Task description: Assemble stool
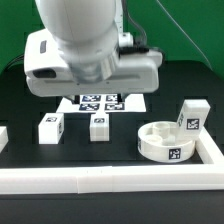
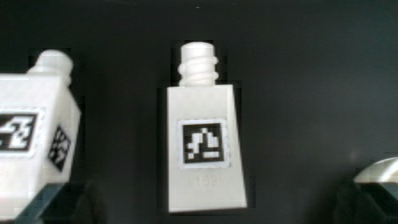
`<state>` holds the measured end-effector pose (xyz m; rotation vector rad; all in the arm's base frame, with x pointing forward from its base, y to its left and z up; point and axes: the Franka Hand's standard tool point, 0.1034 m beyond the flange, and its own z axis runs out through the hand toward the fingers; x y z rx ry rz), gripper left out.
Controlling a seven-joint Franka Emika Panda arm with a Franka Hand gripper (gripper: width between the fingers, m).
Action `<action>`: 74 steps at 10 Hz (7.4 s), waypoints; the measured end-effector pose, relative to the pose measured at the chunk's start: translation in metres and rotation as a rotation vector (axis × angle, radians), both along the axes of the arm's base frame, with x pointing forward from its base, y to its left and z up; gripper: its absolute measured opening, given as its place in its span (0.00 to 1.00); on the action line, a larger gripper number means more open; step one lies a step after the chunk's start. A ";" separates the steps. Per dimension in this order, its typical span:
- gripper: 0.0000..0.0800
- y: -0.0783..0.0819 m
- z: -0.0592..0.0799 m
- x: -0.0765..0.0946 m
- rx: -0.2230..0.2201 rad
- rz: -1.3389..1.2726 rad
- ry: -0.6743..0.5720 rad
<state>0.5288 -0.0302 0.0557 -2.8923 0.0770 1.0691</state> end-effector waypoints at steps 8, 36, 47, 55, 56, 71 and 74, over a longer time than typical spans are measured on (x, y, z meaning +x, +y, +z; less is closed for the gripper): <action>0.81 -0.006 -0.023 -0.027 0.031 -0.010 0.408; 0.42 0.002 0.052 0.016 0.007 -0.012 -0.206; 0.42 0.025 0.055 0.022 -0.090 0.023 -1.002; 0.42 0.088 0.045 0.032 -0.052 -0.005 -1.010; 0.42 0.086 0.045 0.031 -0.054 -0.004 -1.009; 0.42 0.096 0.039 0.047 -0.058 0.060 -1.130; 0.42 0.094 0.034 0.043 -0.062 0.060 -1.125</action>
Offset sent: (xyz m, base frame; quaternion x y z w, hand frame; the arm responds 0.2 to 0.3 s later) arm 0.0000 0.0000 0.0000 0.0000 -0.1938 0.0000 0.9810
